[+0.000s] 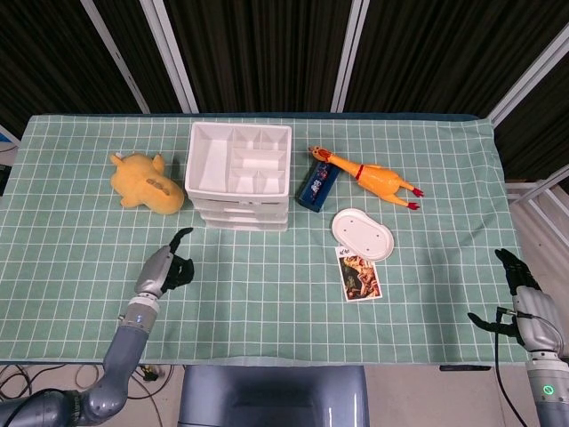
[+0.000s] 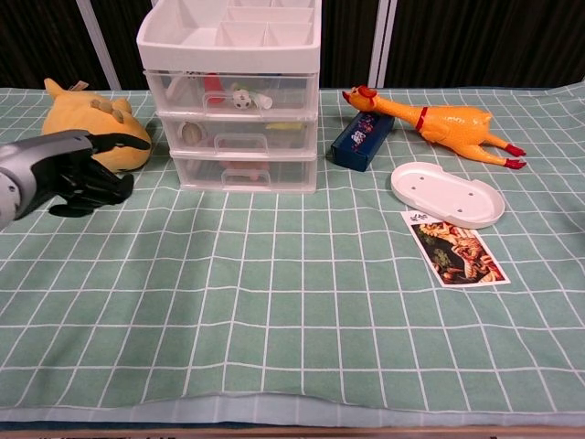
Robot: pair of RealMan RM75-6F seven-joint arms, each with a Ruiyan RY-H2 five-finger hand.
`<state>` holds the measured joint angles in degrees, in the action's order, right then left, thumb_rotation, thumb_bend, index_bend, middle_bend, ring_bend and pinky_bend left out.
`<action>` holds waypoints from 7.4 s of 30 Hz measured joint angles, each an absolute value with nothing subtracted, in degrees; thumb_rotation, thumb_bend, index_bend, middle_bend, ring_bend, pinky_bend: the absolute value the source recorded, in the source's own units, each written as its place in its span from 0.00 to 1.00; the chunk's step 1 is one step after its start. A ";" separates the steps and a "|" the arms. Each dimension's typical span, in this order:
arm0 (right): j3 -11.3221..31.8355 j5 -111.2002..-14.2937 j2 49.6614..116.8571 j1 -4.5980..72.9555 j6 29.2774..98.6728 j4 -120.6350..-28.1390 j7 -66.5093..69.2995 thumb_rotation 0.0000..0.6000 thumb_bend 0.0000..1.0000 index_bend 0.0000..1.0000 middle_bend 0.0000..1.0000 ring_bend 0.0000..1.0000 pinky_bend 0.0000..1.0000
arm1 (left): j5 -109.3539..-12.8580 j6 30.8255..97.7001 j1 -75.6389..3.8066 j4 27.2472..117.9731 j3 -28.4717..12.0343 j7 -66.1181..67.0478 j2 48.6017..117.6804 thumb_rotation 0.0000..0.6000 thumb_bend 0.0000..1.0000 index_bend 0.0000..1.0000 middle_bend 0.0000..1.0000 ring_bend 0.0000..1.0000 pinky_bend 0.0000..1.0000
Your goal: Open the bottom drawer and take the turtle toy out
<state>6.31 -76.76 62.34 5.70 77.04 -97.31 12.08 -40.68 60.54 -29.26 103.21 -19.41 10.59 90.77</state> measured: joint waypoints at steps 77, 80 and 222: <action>6.72 -75.42 61.34 5.98 74.96 -97.98 14.81 1.00 0.13 0.00 0.00 0.00 0.18 | -21.71 43.22 -50.33 69.77 -31.98 -5.62 113.77 1.00 0.64 0.20 0.93 0.95 1.00; 6.75 -75.36 61.33 6.00 74.91 -97.99 14.83 1.00 0.13 0.00 0.00 0.00 0.18 | -21.78 43.07 -50.29 69.80 -31.63 -5.56 113.80 1.00 0.64 0.20 0.93 0.95 1.00; 6.83 -74.80 61.44 5.90 74.98 -98.55 13.67 1.00 0.13 0.00 0.00 0.00 0.18 | -20.88 61.08 -56.33 93.30 -14.43 47.25 93.68 1.00 0.34 0.44 1.00 1.00 1.00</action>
<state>6.83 -74.80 61.44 5.90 74.98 -98.55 13.67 -20.88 61.08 -56.33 93.30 -14.43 47.25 93.68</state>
